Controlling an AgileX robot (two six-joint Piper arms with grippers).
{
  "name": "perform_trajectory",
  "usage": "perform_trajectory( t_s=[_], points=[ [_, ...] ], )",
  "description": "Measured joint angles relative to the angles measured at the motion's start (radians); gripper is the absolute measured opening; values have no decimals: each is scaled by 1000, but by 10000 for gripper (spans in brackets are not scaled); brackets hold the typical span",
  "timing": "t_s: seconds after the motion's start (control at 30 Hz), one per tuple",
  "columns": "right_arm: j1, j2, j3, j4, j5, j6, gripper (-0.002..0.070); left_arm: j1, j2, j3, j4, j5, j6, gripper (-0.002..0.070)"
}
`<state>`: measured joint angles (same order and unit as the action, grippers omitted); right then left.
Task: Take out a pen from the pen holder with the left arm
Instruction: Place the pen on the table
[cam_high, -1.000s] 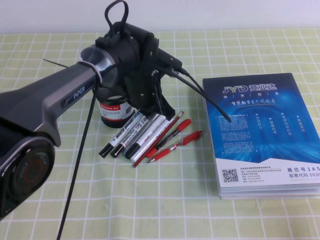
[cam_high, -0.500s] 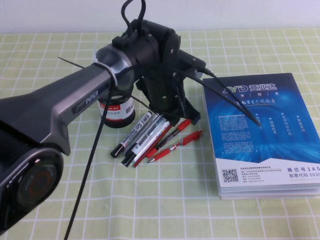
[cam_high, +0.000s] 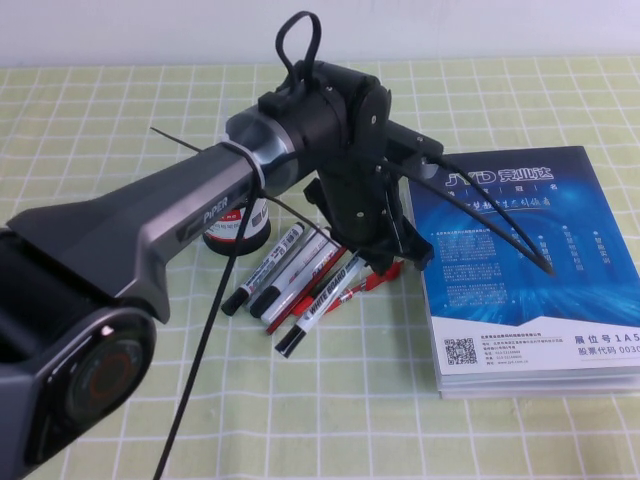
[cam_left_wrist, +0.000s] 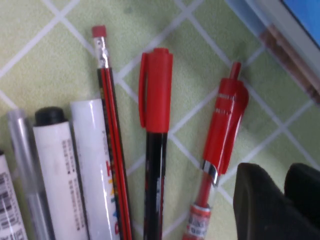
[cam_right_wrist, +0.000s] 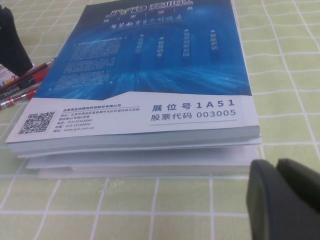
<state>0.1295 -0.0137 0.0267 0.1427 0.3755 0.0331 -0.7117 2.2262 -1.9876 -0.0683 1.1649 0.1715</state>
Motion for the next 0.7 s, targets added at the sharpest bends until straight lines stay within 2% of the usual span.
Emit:
perform_trajectory(
  t_s=[0.47,0.7],
  points=[
    [0,0,0,0,0,0,-15,0,42,-6,38,-101,11,85],
    [0,0,0,0,0,0,-15,15,56,-6,45,-118,68,85]
  ],
)
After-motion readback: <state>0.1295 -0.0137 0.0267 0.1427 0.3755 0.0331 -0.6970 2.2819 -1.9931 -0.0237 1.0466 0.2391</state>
